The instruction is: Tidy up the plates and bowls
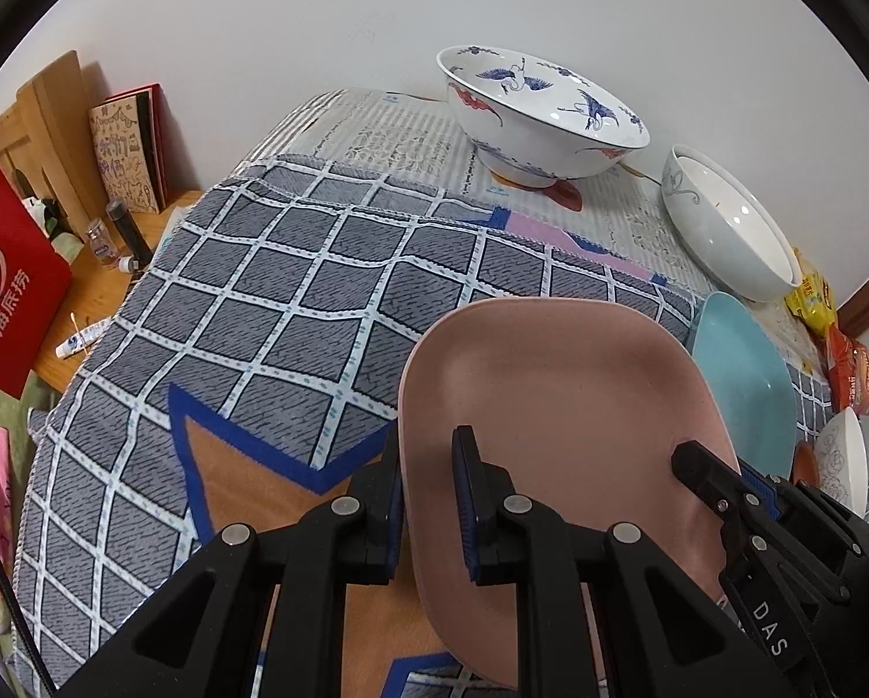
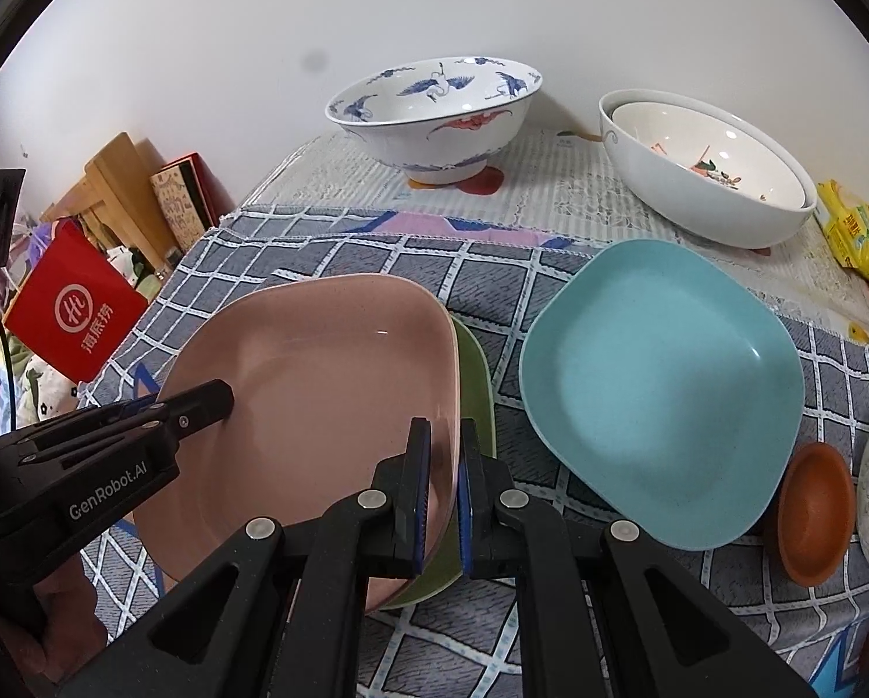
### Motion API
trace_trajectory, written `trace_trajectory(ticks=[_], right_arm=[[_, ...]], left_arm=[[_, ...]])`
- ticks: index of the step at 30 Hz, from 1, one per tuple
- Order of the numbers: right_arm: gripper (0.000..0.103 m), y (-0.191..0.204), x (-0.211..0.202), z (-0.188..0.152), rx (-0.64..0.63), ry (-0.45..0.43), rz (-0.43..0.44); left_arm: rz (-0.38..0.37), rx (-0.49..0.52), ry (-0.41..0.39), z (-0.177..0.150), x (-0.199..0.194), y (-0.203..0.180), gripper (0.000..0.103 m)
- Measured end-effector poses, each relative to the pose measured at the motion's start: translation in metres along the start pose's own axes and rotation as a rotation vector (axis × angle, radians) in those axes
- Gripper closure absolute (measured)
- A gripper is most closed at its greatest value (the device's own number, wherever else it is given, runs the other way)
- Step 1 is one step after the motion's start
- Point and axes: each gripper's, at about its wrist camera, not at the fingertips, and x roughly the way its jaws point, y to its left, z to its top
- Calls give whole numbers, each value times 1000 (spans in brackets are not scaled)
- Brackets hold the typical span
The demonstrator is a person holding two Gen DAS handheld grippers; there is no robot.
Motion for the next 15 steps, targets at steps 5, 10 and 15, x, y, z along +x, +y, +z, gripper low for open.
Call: trace_trajectory(ticks=[5,10,15], right_arm=[[92,2,5,-2,-42,-2,-20],[90,3,11,-5,-68,-2,-27],[89,4,10,-9,-76,-11,-25]], left_arm=[[20,31,-25,-1,3,-4,88],[16,41,-23,-2,7,-2,88],[2,50,-21,-4,6,-1,88]])
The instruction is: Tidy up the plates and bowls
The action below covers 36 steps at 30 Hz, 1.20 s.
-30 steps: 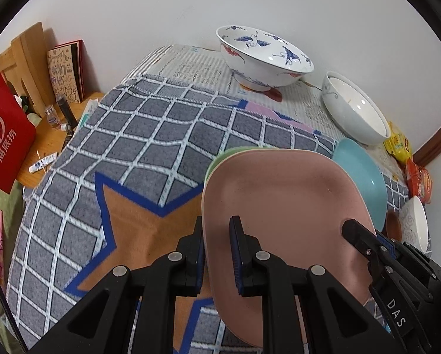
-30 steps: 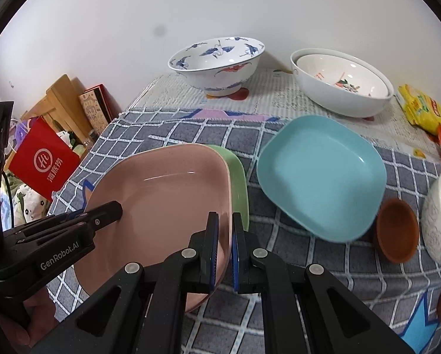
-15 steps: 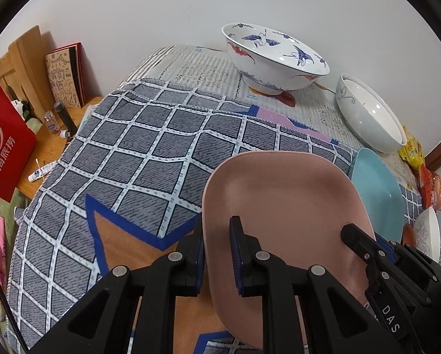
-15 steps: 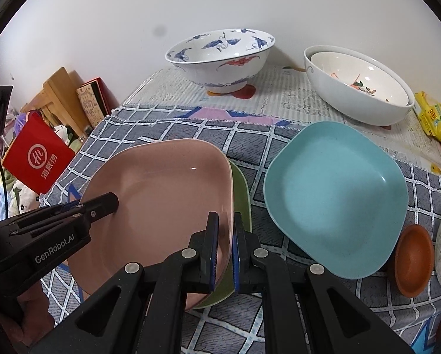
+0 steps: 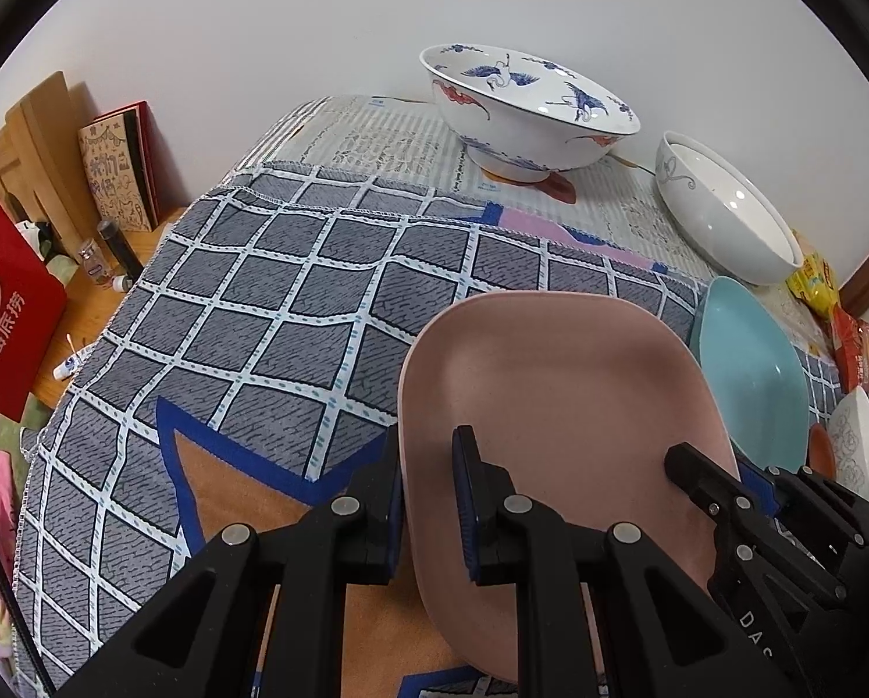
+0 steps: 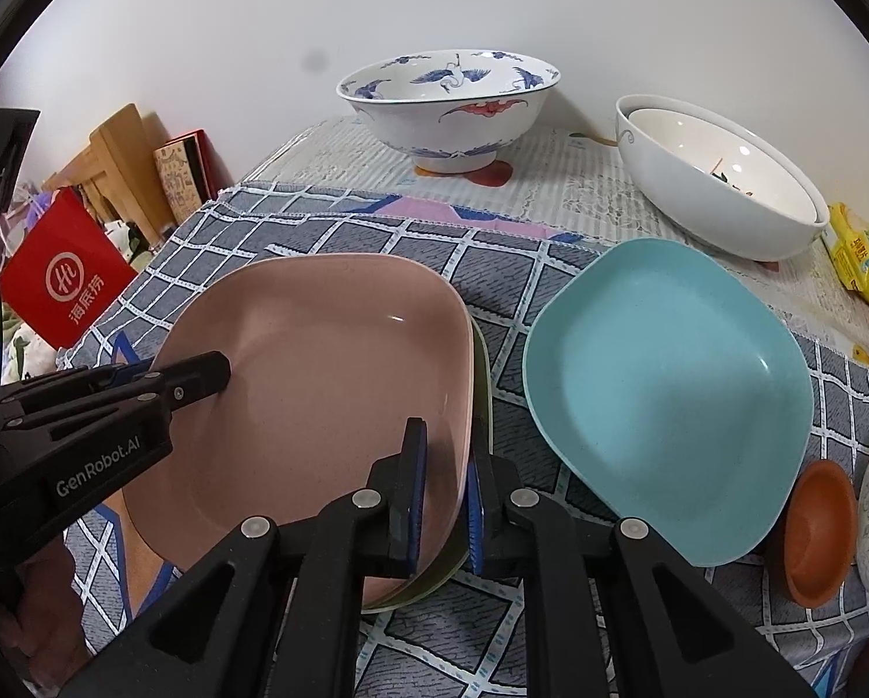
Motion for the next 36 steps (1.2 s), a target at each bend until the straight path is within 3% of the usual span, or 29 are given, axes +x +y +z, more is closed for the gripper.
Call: trace_trajectory(ticks=[6,9,15,23,27,36], right_arm=[[88,1,-2,-2,-17,-3,-2],[86,2,-3,-3,-29,-11,-3],[68,7,-5,-2,-56,-16,14],[60,10,-15,-4,-61,-31,9],[50,8,-22,-6,-55,-54,-10],[50,-9,-49,-10,11,-92,1]], left_arm=[[-7,14,4,-3,-1,-1,88],[-8,32,18,-5,-1,-2,82],[9,40,24,-8,-10,1,77],[13,40,11,-15,-26,5,75],[17,50,6,-18,-33,2,75],[14,80,-21,-23,-55,-12,75]])
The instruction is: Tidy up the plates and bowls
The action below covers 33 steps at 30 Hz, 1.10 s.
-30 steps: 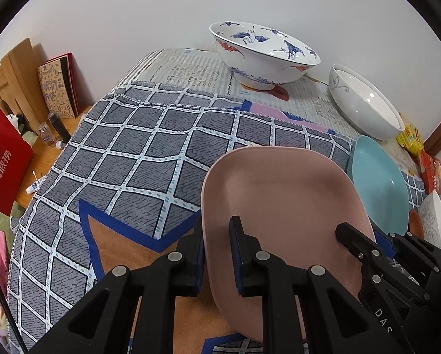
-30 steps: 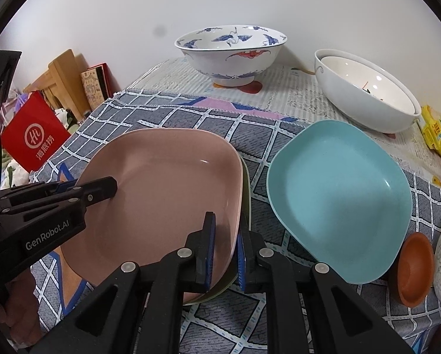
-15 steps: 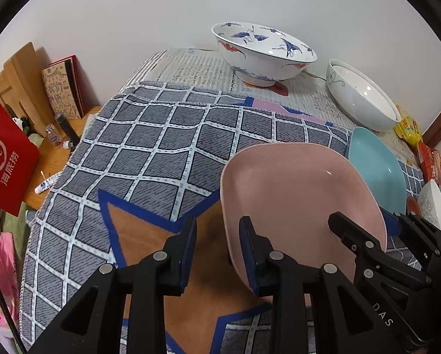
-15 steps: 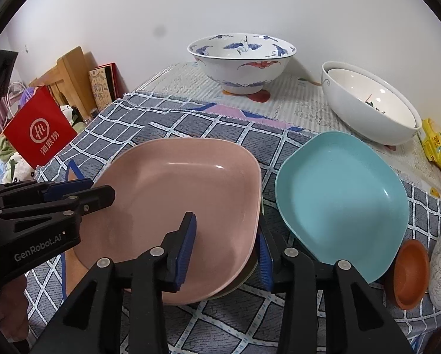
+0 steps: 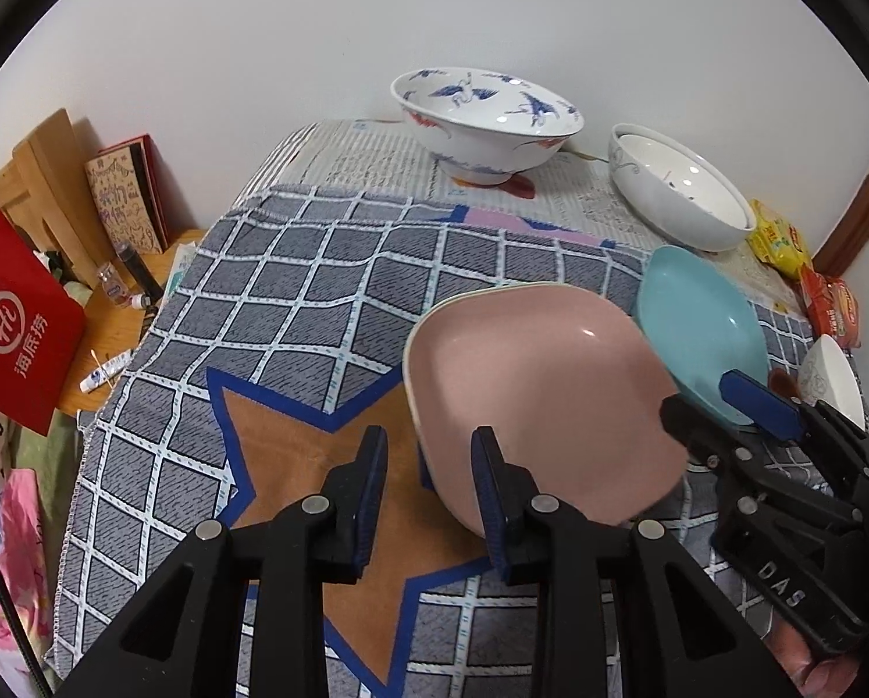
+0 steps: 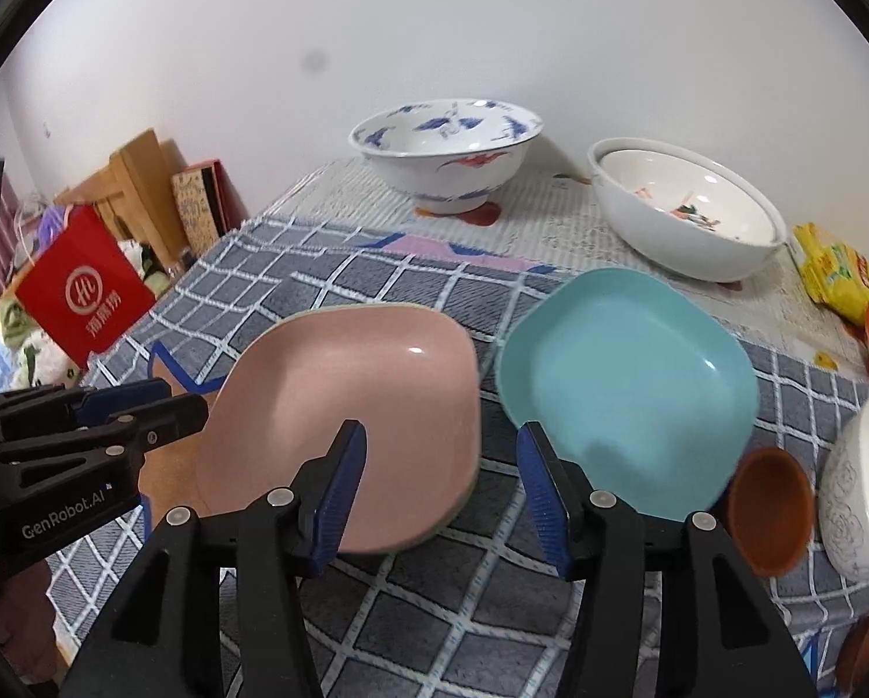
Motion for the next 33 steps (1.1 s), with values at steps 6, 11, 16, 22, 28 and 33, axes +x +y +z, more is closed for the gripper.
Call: trace_trajectory(ticks=[6,11,16,22,28,33], right_arm=[[49,-29,-27,-2,68,-30,-44],[48,-47,-49,-11,67,-37,-80],[45,-61,-63,-25,80,-51,-106],[45,-76,-65,-39,101,-34,-117],[44,-94,-64,-46,152,-29,-123],[44,-105,-64,-36,159,-27,-146]], left_arm=[[-21,21,-9,-2,-12,-19,75],[-61,39,2,-10,-13,-38,75],[-82,66,26,-21,-4,-55,75],[-76,60,69,-26,16,-61,75],[-93,58,66,-20,18,-61,75],[-94,74,41,-6,14,-66,75]])
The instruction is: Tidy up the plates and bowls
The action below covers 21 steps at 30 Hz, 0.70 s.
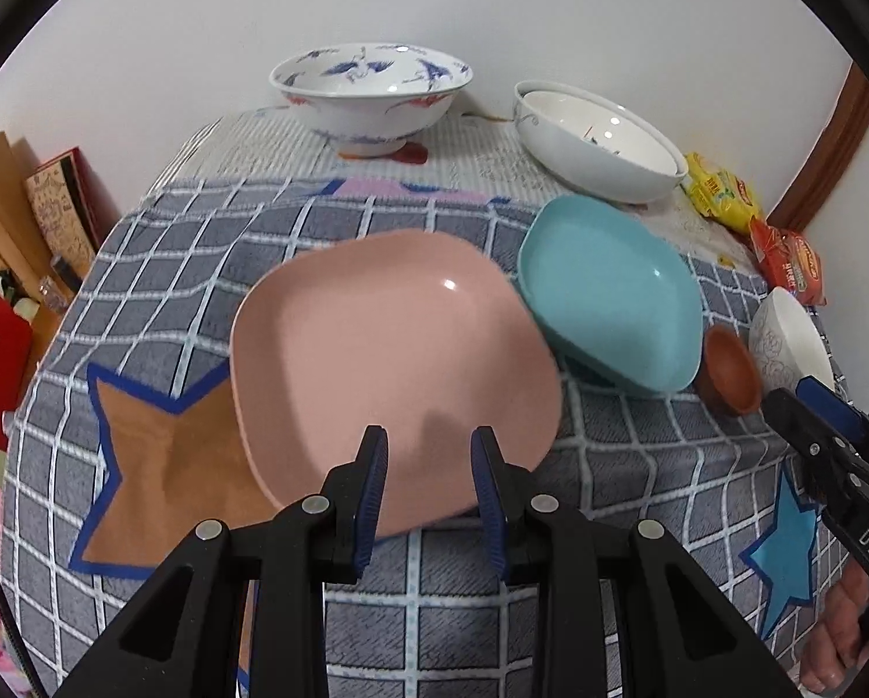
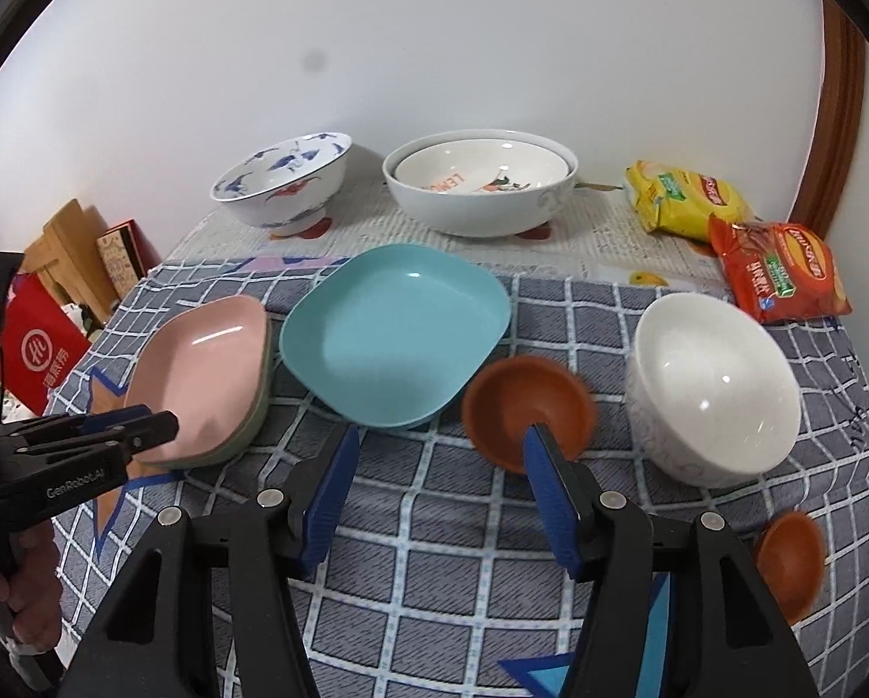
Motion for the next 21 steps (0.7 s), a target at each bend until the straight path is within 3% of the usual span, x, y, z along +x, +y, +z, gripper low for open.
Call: trace_trajectory(ticks=[7,16,21], right_arm=[[45,-9,0,26,0,-21,-16],[45,-23,19,65,25,-27,-27],[47,-25,51,77,9,26,-39]], left_arm=[[34,74,-39,37,-7,-25,75],[85,72,-51,78,11,-51,75],[54,69,-22,92,31,-60,75]])
